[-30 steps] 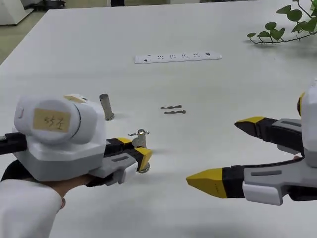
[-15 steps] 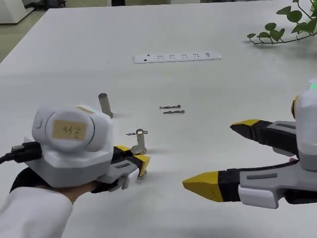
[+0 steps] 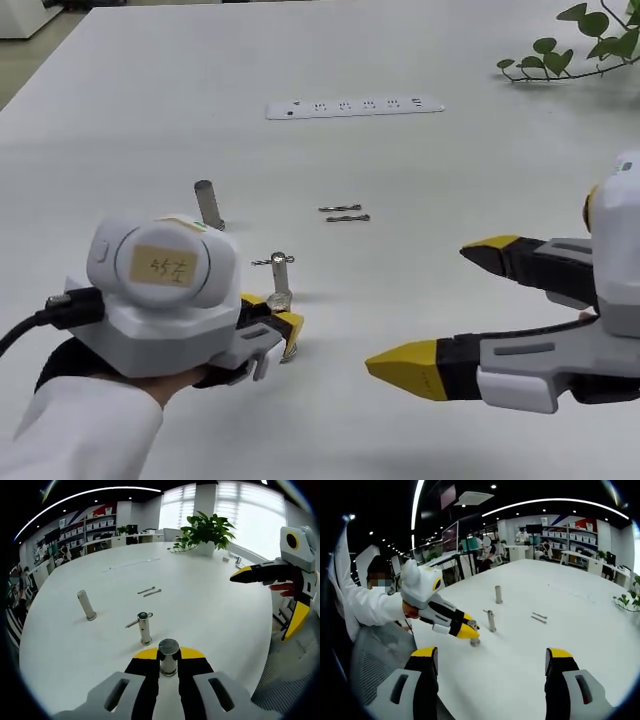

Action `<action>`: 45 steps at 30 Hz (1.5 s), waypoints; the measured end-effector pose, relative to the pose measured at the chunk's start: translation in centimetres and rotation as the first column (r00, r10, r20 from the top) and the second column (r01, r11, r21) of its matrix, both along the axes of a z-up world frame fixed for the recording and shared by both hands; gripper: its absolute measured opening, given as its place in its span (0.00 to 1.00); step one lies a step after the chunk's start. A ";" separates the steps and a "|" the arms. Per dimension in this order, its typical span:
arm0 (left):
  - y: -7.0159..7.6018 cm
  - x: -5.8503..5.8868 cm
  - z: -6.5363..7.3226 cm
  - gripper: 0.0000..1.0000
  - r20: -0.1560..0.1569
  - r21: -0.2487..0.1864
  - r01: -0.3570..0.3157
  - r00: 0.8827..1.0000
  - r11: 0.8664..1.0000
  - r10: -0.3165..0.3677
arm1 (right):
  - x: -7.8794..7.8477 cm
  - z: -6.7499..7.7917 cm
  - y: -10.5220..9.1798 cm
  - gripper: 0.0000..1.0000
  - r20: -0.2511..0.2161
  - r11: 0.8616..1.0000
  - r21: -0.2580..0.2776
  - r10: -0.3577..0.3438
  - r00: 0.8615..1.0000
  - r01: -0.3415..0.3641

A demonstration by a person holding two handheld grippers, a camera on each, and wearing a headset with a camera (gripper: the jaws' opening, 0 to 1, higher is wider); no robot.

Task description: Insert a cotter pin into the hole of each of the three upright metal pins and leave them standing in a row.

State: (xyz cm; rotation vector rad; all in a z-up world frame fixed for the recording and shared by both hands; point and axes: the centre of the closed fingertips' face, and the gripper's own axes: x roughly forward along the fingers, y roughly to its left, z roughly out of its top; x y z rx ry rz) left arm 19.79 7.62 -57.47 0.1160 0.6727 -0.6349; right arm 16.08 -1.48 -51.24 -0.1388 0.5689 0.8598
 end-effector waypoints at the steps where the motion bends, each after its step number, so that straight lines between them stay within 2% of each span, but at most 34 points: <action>1: 0.0 0.0 0.0 0.10 0.001 0.002 -0.001 1.000 1.000 0.001 | 0.0 0.0 0.0 0.87 -0.001 1.000 0.000 0.000 1.000 0.000; 8: -0.1 0.3 0.0 0.10 0.013 0.001 0.000 1.000 1.000 0.000 | -0.1 -0.1 0.1 0.87 -0.002 1.000 -0.005 0.006 1.000 -0.006; 14: 0.2 0.3 0.0 0.10 0.015 -0.020 -0.023 1.000 1.000 0.023 | -0.1 -0.1 0.1 0.86 -0.005 1.000 -0.006 0.003 1.000 -0.003; 17: 0.1 0.2 -0.1 0.10 0.032 0.000 -0.016 0.999 1.000 0.016 | -0.1 -0.1 0.1 0.86 -0.006 1.000 -0.008 0.004 1.000 -0.004; 25: 0.0 -0.1 -0.1 0.11 0.048 0.031 0.011 0.999 0.999 -0.013 | -0.2 -0.1 0.2 0.86 -0.004 1.000 -0.011 0.009 1.000 -0.009; 27: -0.1 -0.1 -0.1 0.11 0.058 0.051 0.021 0.998 0.998 -0.024 | -0.3 -0.1 0.2 0.86 -0.005 1.000 -0.010 0.010 1.000 -0.010; 31: -0.1 -0.3 -0.1 0.12 0.043 0.062 0.042 0.998 0.997 -0.044 | -0.3 -0.3 0.3 0.86 -0.008 1.000 -0.011 0.014 1.000 -0.014; 32: -0.1 -0.5 -0.1 0.13 0.035 0.065 0.061 0.997 0.996 -0.064 | -0.4 -0.3 0.3 0.86 -0.008 1.000 -0.011 0.014 1.000 -0.014; 34: -0.3 -0.7 0.1 0.17 0.041 0.065 0.085 0.995 0.994 -0.087 | -0.4 -0.4 0.3 0.86 -0.010 1.000 -0.013 0.015 1.000 -0.015; 36: -0.7 -0.9 0.7 0.26 0.047 0.033 0.117 0.992 0.993 -0.118 | -0.5 -0.5 0.4 0.86 -0.014 1.000 -0.006 0.017 1.000 -0.017; 38: -0.9 -0.9 1.3 0.39 0.078 0.026 0.141 0.987 0.990 -0.142 | -0.6 -0.6 0.4 0.86 -0.017 1.000 -0.010 0.027 0.999 -0.027; 40: -0.8 -1.1 1.8 0.47 0.090 0.035 0.152 0.984 0.988 -0.154 | -0.7 -0.6 0.5 0.85 -0.017 0.999 -0.012 0.031 0.999 -0.031; 43: -0.3 -1.3 1.8 0.51 0.076 0.053 0.156 0.984 0.986 -0.159 | -0.7 -0.7 0.5 0.85 -0.021 0.999 -0.012 0.031 0.999 -0.031; 45: 0.0 -1.5 2.0 0.52 0.072 0.051 0.166 0.983 0.985 -0.169 | -0.7 -0.7 0.5 0.85 -0.022 0.999 -0.014 0.032 0.999 -0.032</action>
